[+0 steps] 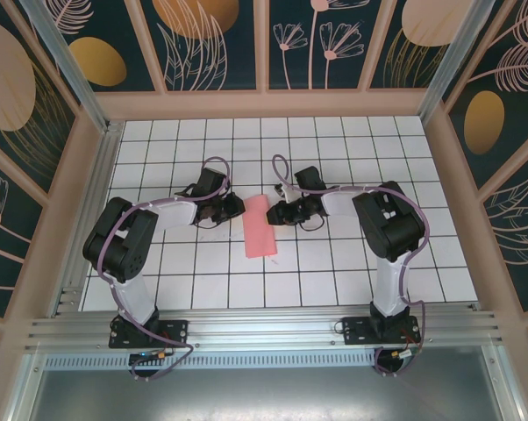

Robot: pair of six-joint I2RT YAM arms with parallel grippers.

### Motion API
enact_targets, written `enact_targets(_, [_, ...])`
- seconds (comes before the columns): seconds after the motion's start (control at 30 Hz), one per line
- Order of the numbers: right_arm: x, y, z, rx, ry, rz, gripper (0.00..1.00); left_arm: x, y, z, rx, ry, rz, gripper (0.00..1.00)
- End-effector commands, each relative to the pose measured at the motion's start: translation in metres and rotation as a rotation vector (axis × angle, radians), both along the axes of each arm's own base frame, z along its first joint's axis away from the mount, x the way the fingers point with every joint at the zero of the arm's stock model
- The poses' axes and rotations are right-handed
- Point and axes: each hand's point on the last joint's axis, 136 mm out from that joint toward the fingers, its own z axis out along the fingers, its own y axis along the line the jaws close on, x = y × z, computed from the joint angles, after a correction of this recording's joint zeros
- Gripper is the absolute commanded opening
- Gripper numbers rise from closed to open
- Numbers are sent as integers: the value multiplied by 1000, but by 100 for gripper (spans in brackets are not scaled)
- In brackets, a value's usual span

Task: Fold a paper plane with a square sheet of paper (pick it up from the middle)
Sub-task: Hold the square sheet of paper at the center of the table.

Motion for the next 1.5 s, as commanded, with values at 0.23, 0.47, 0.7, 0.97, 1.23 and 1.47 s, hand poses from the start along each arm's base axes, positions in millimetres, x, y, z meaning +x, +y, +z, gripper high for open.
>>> enact_targets(0.23, [-4, -11, -24, -80, -1, 39, 30, 6, 6, -14, 61, -2, 18, 12])
enact_targets(0.47, [-3, -12, -26, -88, -14, 50, 26, 7, 2, -11, 42, -12, 1, 13])
enact_targets(0.7, [-1, -10, -27, -88, -13, 56, 24, 5, -4, -4, 14, -21, -28, 15])
enact_targets(0.97, [0, -12, -30, -105, -14, 59, 28, 8, -1, 7, 10, -45, -3, 15])
enact_targets(1.23, [0, -10, -30, -151, -58, 87, 29, 10, 6, -14, 55, -8, 41, 11])
enact_targets(1.47, [3, -6, -28, -171, -86, 101, 28, 13, 7, 7, 48, -60, 40, 14])
